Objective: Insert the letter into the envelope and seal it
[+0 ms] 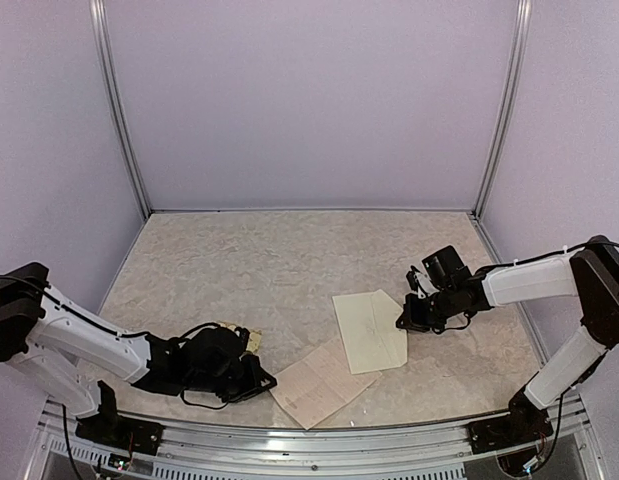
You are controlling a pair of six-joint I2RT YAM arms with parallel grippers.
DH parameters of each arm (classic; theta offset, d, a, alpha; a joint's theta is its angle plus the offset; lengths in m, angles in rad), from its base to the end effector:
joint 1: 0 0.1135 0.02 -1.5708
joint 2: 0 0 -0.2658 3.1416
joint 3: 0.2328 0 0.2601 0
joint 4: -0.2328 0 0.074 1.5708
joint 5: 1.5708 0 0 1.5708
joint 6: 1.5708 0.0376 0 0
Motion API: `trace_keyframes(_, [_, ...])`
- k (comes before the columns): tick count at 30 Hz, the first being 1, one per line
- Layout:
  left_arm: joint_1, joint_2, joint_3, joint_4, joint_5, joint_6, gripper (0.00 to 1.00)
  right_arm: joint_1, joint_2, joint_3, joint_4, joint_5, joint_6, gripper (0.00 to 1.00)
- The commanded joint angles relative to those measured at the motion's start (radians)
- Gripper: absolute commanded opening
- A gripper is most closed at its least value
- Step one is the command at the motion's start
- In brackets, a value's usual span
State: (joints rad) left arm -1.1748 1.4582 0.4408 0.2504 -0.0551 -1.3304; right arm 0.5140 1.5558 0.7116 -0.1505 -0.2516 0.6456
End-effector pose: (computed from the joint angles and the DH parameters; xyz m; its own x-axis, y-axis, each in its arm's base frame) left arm 0.1001 -0.2340 0.1164 -0.9436 -0.2571 -0.2085 -0.0443 0.7223 -0.6902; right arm 0.2472 0.1503 0.1374 -0.9408 0.1380 -0.3095 -0.0353 0.8684 0.4945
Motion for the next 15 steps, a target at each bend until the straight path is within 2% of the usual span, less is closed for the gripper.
trace_keyframes(1, [-0.008,-0.007,0.043,-0.001,-0.041,0.029,0.00,-0.005,-0.022,0.014,0.015,0.005,0.008,0.00])
trace_keyframes(7, [0.016,-0.148,0.113,-0.199,-0.145,0.106,0.00,-0.009,-0.048,0.080,-0.077,0.084,-0.014,0.00])
trace_keyframes(15, [0.123,-0.359,0.232,-0.496,-0.167,0.268,0.00,-0.022,0.009,0.118,-0.093,0.131,-0.035,0.00])
